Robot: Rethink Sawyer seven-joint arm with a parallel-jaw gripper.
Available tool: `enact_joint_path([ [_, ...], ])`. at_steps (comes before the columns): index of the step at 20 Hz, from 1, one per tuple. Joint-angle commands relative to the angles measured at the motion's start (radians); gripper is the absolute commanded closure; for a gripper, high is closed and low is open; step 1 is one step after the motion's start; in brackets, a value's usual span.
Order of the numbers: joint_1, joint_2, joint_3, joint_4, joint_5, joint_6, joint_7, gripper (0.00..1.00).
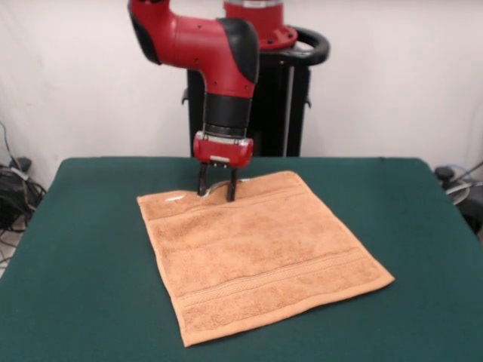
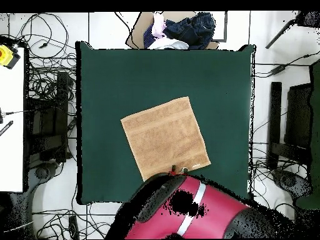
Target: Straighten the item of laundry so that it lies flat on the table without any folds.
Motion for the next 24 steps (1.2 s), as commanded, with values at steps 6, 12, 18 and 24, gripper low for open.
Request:
enact_joint_path([
  [6, -0.035, 0.297, 0.040, -0.306, 0.047, 0.095, 0.061, 0.00],
  [12, 0.031, 0.300, -0.019, -0.260, 0.149, 0.092, 0.050, 0.00],
  [18, 0.080, 0.268, -0.058, -0.223, 0.189, 0.169, 0.034, 0.00],
  [24, 0.116, 0.223, -0.070, -0.186, 0.204, 0.245, 0.033, 0.00],
])
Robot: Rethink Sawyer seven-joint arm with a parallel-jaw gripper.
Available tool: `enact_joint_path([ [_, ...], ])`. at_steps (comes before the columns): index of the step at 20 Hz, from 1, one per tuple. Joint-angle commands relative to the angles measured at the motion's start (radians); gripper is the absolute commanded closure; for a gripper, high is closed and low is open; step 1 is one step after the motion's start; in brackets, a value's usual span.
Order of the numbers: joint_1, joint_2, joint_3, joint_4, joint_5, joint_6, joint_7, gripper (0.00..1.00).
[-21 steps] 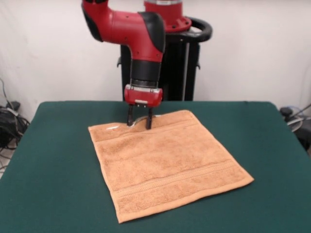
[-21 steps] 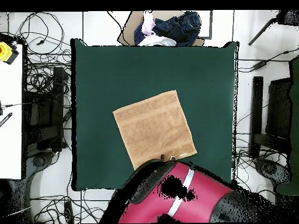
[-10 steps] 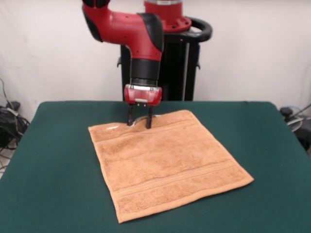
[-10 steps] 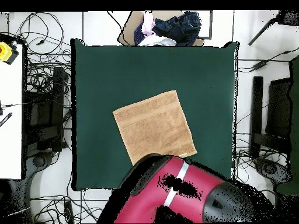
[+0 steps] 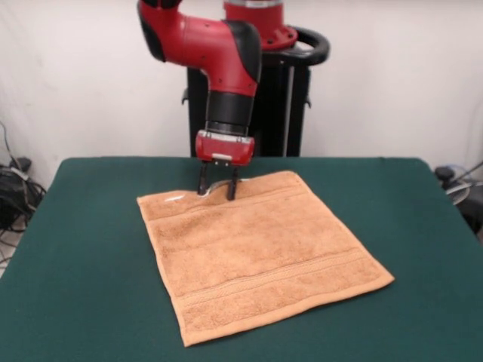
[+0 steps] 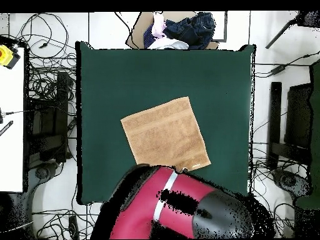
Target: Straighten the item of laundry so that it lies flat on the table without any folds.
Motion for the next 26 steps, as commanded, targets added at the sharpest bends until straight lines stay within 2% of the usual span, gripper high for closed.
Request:
enact_joint_path([
  [1, 0.028, 0.133, 0.020, -0.176, 0.172, 0.432, 0.033, 0.00],
  [7, 0.050, 0.082, -0.011, -0.136, 0.176, 0.488, 0.029, 0.00],
  [15, 0.047, 0.056, -0.025, -0.113, 0.137, 0.506, 0.039, 0.00],
  [19, 0.044, 0.004, -0.038, -0.073, 0.110, 0.539, 0.033, 0.00],
  [26, 0.043, -0.218, -0.034, 0.021, 0.038, 0.706, 0.011, 0.00],
])
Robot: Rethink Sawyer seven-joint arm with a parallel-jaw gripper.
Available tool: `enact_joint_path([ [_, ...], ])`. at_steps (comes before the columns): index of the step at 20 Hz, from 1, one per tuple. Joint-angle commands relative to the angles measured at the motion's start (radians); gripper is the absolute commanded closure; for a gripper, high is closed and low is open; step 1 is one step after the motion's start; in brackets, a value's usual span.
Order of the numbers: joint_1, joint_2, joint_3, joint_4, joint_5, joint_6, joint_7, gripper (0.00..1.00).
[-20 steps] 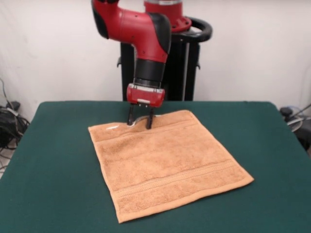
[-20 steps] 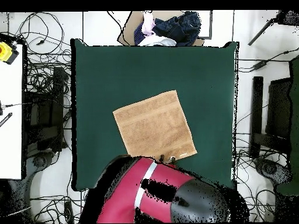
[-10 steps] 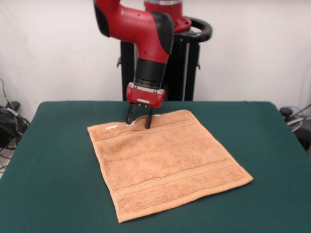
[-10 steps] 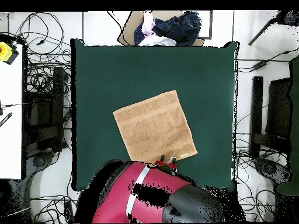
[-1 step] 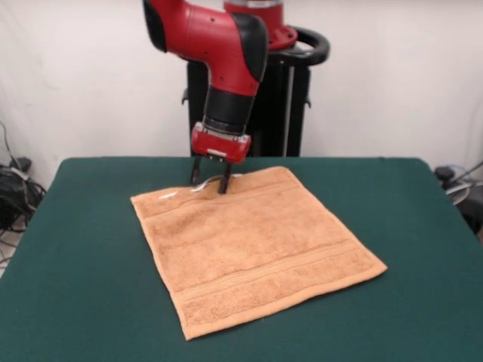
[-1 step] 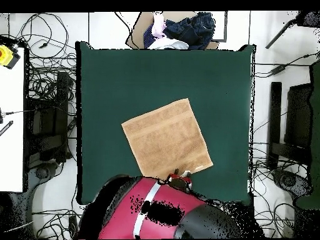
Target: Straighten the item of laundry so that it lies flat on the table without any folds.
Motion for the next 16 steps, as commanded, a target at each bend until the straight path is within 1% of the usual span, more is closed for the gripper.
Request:
enact_joint_path([
  [1, -0.019, -0.139, -0.014, 0.037, -0.023, 0.378, 0.008, 0.00],
  [3, -0.032, -0.214, 0.003, 0.049, -0.047, 0.445, 0.000, 0.00],
  [5, -0.044, -0.267, 0.029, 0.056, -0.064, 0.495, -0.004, 0.00],
  [11, -0.074, -0.352, 0.131, 0.056, -0.070, 0.584, 0.026, 0.00],
  [15, -0.112, -0.368, 0.211, 0.089, -0.074, 0.406, 0.125, 0.00],
  [16, -0.106, -0.367, 0.214, 0.093, -0.070, 0.373, 0.140, 0.00],
])
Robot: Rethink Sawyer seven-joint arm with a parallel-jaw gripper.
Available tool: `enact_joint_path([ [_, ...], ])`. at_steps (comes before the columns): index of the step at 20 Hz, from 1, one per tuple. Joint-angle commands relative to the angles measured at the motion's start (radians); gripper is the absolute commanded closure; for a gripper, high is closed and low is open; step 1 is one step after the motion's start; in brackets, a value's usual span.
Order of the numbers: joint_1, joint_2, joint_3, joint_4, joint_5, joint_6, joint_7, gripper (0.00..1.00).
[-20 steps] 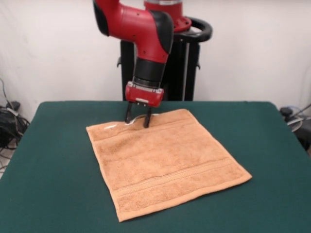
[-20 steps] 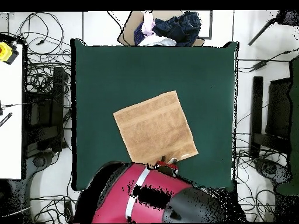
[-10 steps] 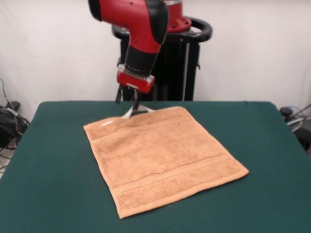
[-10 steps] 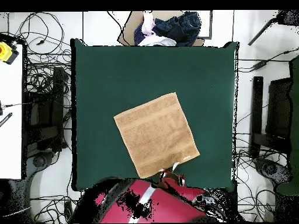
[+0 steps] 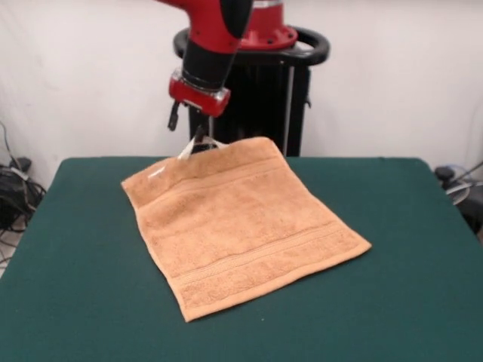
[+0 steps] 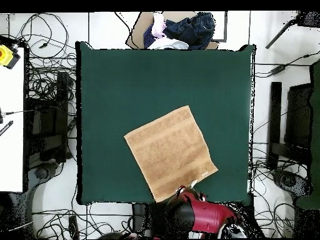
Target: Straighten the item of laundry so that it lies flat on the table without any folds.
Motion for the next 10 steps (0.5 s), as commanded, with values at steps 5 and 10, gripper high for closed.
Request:
enact_joint_path([
  [5, 0.011, -0.052, 0.188, 0.043, 0.032, -0.214, 0.187, 0.00],
  [10, 0.063, 0.013, 0.160, 0.007, 0.075, -0.304, 0.198, 0.00],
])
